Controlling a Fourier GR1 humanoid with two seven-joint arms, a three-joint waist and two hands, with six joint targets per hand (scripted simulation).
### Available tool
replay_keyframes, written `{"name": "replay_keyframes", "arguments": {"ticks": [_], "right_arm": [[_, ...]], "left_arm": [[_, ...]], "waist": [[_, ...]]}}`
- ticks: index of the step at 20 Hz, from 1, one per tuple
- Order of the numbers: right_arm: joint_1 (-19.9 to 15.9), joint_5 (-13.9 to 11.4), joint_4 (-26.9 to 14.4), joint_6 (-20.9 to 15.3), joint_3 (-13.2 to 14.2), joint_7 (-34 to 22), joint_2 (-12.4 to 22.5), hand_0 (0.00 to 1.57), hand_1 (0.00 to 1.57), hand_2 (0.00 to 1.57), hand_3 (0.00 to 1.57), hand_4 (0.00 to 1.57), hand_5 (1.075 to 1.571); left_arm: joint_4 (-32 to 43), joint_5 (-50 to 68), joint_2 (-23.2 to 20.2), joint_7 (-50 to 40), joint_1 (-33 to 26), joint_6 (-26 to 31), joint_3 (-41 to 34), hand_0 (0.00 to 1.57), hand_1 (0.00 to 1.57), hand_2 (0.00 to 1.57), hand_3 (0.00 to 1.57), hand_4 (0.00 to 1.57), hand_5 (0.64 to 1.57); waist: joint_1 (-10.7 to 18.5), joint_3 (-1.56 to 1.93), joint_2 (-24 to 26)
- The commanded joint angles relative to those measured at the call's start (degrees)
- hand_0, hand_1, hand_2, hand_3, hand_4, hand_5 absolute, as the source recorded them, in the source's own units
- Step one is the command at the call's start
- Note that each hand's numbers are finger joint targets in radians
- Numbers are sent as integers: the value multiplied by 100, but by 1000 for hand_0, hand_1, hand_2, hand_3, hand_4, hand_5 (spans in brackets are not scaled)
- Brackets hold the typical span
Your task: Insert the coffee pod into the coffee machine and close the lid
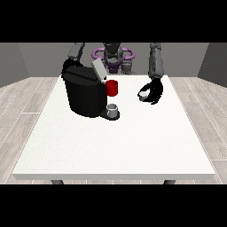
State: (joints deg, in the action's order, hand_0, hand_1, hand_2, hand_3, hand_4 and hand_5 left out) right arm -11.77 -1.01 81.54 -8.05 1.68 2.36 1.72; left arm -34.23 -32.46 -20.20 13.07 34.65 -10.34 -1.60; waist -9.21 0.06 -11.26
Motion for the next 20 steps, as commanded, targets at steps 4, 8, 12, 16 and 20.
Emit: {"name": "replay_keyframes", "arguments": {"ticks": [4, 8, 12, 16, 20], "right_arm": [[-172, 76, 83, -157, -127, -161, -166, 0, 0, 0, 0, 514, 1571], [-30, 168, -249, 0, 115, -14, 11, 0, 0, 0, 0, 487, 1571], [-62, 114, -624, -100, 111, 211, -127, 0, 0, 0, 0, 398, 1571], [-226, 190, -666, -217, 237, 153, -137, 0, 0, 0, 0, 429, 1571], [-167, 190, -836, -146, 175, 68, -145, 0, 0, 0, 0, 505, 1571]], "left_arm": [[354, -380, -156, -153, 385, 32, 83, 1115, 1115, 1173, 966, 280, 1571], [187, -362, -12, 352, 256, 146, 122, 1317, 1317, 1430, 1407, 548, 1571], [-148, -244, 32, 142, 852, 768, 173, 1450, 1450, 1452, 1388, 623, 1571], [-208, -235, -93, 198, 995, 1061, 104, 1323, 1323, 1383, 1352, 581, 1571], [-426, -207, -191, 212, 1253, 1474, 124, 1256, 1256, 1331, 1292, 545, 1571]], "waist": [[-74, -7, -61], [95, -7, 101], [138, -3, 357], [155, -5, 370], [188, -6, 565]]}}
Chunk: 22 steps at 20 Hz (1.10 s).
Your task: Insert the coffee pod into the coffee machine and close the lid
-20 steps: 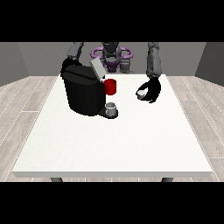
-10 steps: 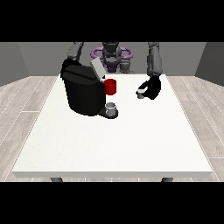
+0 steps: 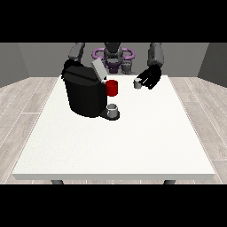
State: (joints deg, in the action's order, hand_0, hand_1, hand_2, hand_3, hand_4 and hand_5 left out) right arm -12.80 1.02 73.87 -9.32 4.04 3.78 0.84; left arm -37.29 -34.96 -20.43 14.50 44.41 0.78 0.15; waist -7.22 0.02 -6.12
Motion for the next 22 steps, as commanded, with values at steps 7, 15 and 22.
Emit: {"name": "replay_keyframes", "arguments": {"ticks": [7, 15, 22], "right_arm": [[-233, -51, -85, 37, -165, 113, -77, 0, 0, 0, 0, 407, 1571], [-383, 34, -95, 52, -305, 175, -78, 0, 0, 0, 0, 496, 1571], [-444, -20, 310, 75, -497, 140, -81, 0, 0, 0, 0, 494, 1571]], "left_arm": [[-273, -87, -193, -166, 725, 345, -154, 1255, 1255, 1332, 1288, 556, 1571], [-252, 66, -451, -608, 1560, 840, -465, 1017, 1017, 1206, 1226, 503, 1571], [-12, 180, -828, -690, 2073, 871, -827, 1282, 1282, 1332, 1269, 479, 1571]], "waist": [[-193, -1, -112], [-460, 0, -227], [-887, 0, -590]]}}
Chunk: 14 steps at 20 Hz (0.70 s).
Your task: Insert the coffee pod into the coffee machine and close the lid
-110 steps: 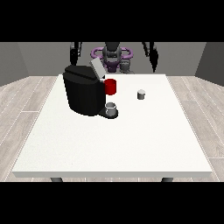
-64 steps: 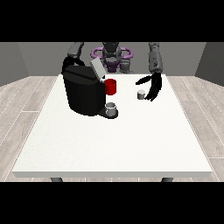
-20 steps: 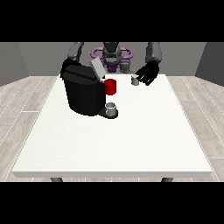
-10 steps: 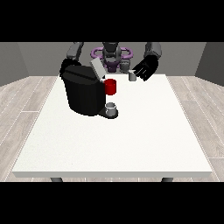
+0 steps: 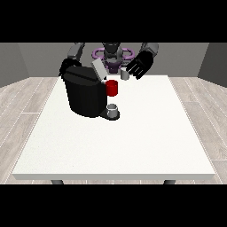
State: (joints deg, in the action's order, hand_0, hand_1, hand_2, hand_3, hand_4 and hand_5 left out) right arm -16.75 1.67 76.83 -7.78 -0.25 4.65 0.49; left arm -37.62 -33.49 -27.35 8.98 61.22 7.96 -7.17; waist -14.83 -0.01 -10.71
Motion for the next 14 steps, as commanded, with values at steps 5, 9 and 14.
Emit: {"name": "replay_keyframes", "arguments": {"ticks": [5, 9, 14], "right_arm": [[-296, -94, 312, -117, -60, -421, 16, 0, 0, 0, 0, 511, 1571], [35, -81, 446, 83, 13, -202, 261, 0, 0, 0, 0, 549, 1571], [-457, -108, 198, -218, 248, -174, 193, 0, 0, 0, 0, 459, 1571]], "left_arm": [[108, -135, 10, -135, 403, -32, -1, 1282, 1282, 1329, 1263, 517, 1571], [154, -183, 58, -60, 205, -261, -34, 1265, 1265, 1297, 1236, 485, 1571], [132, -243, 105, -365, 677, -59, 16, 1292, 1292, 1315, 1222, 498, 1571]], "waist": [[-243, 1, -198], [-371, 1, -218], [-189, 3, -449]]}}
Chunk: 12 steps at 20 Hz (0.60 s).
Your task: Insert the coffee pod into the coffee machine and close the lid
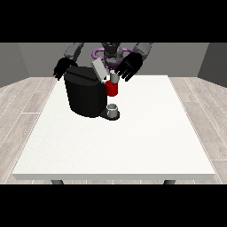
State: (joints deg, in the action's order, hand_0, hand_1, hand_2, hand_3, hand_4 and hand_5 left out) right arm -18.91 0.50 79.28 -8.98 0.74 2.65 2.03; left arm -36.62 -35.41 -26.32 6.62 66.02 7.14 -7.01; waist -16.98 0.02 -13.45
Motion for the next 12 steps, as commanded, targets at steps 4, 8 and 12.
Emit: {"name": "replay_keyframes", "arguments": {"ticks": [4, 8, 12], "right_arm": [[95, 119, -51, 154, 152, 57, 144, 0, 0, 0, 0, 519, 1571], [-271, 95, -133, -132, 347, -170, 153, 0, 0, 0, 0, 514, 1571], [45, 264, 63, 149, 259, -267, 171, 0, 0, 0, 0, 499, 1571]], "left_arm": [[99, -20, 67, -286, 198, 255, 1, 1316, 1316, 1328, 1225, 510, 1571], [-44, -169, 385, 89, -18, -130, 182, 1251, 1251, 1294, 1208, 506, 1571], [187, -38, -21, -60, 204, 315, -50, 1185, 1185, 1264, 1195, 497, 1571]], "waist": [[-50, 1, 76], [184, -1, -158], [-87, -1, 20]]}}
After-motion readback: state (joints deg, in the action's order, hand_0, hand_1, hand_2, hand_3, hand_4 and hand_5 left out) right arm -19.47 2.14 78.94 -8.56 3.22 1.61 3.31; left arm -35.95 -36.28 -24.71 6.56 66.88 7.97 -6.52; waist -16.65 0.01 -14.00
